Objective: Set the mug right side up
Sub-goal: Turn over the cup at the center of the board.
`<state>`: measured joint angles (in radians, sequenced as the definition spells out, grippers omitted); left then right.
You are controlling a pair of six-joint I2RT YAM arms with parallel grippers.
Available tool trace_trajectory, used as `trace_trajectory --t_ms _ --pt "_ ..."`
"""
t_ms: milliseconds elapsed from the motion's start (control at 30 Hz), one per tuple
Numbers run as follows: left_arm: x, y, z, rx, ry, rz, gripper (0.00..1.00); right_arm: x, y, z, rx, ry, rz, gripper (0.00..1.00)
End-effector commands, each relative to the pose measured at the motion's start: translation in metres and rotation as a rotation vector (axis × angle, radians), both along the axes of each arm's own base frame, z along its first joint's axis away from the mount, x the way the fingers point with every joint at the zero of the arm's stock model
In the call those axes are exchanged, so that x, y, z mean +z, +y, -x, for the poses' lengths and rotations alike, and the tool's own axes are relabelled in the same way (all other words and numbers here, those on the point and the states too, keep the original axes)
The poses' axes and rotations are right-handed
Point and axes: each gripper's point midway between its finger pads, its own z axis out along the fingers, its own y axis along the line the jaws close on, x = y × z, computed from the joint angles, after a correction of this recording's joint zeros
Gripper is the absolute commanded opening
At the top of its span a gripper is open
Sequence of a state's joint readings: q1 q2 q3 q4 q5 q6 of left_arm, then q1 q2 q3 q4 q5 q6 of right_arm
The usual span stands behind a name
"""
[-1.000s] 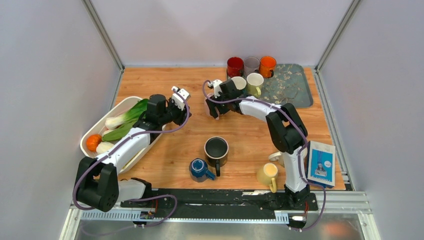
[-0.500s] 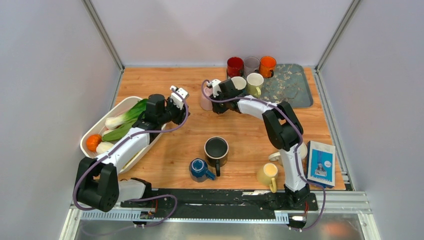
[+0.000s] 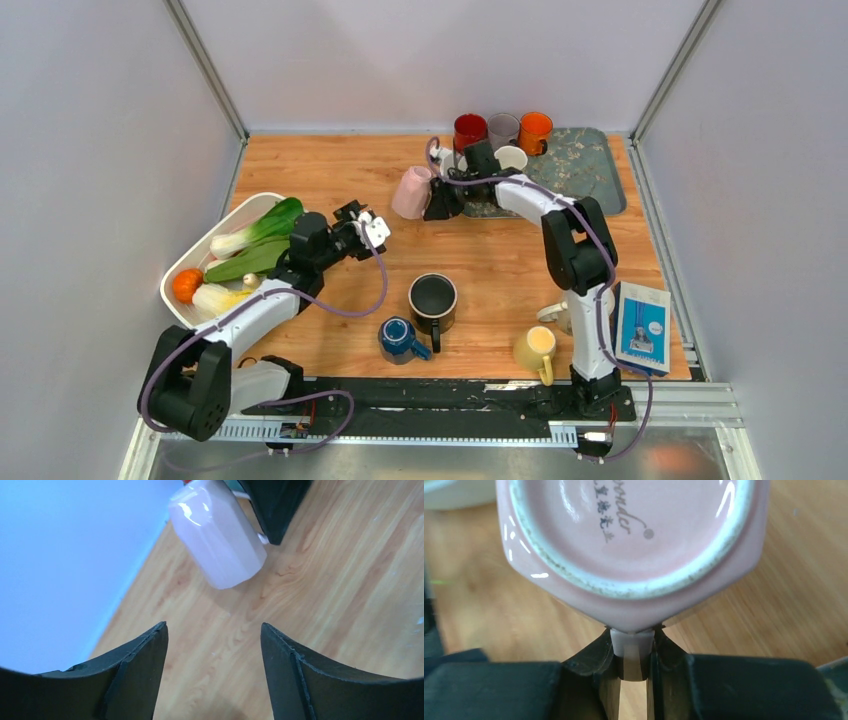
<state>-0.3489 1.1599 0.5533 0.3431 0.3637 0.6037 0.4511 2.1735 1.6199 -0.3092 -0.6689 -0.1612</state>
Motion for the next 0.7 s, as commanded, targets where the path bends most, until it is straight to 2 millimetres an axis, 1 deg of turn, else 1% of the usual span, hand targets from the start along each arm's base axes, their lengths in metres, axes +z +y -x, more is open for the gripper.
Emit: trace_trajectory --t_ms 0,33,167,233,333,400,433,467,500,567,600,633,667 --pt "0.05 -0.007 -0.022 -0.074 -0.422 -0.181 0.77 0.128 0.014 0.001 0.232 -0.067 -0.369 0.0" --pt "0.052 -0.008 -0.024 -0.082 -0.461 -0.21 0.77 0.133 0.01 0.004 0.254 -0.035 -0.407 0.0" --pt "0.074 -0.017 -0.035 -0.075 -0.626 -0.222 0.77 0.147 -0.002 0.016 0.291 0.109 -0.522 0.0" --pt "0.076 -0.025 -0.038 -0.097 -0.669 -0.246 0.77 0.154 -0.006 0.025 0.317 0.171 -0.573 0.0" --pt "0.078 -0.038 -0.044 -0.135 -0.709 -0.258 0.77 0.155 -0.01 0.035 0.361 0.234 -0.601 0.0" --pt "0.081 -0.045 -0.048 -0.153 -0.751 -0.273 0.77 0.153 -0.012 0.04 0.401 0.307 -0.602 0.0" --pt "0.087 -0.047 -0.048 -0.153 -0.785 -0.274 0.77 0.152 -0.012 0.042 0.42 0.352 -0.601 0.0" --pt "0.086 -0.051 -0.051 -0.162 -0.794 -0.275 0.76 0.153 -0.011 0.046 0.459 0.386 -0.594 0.0" --pt "0.09 -0.052 -0.052 -0.161 -0.823 -0.277 0.75 0.151 -0.008 0.047 0.468 0.435 -0.586 0.0" --pt "0.09 -0.056 -0.058 -0.166 -0.846 -0.292 0.71 0.148 -0.006 0.052 0.498 0.505 -0.57 0.0" --pt "0.085 -0.057 -0.062 -0.166 -0.842 -0.302 0.71 0.148 -0.006 0.053 0.498 0.514 -0.568 0.0" --pt "0.087 -0.057 -0.064 -0.161 -0.866 -0.314 0.71 0.149 -0.005 0.053 0.501 0.511 -0.568 0.0" --pt "0.082 -0.058 -0.067 -0.159 -0.867 -0.32 0.7 0.149 -0.005 0.053 0.501 0.51 -0.568 0.0"
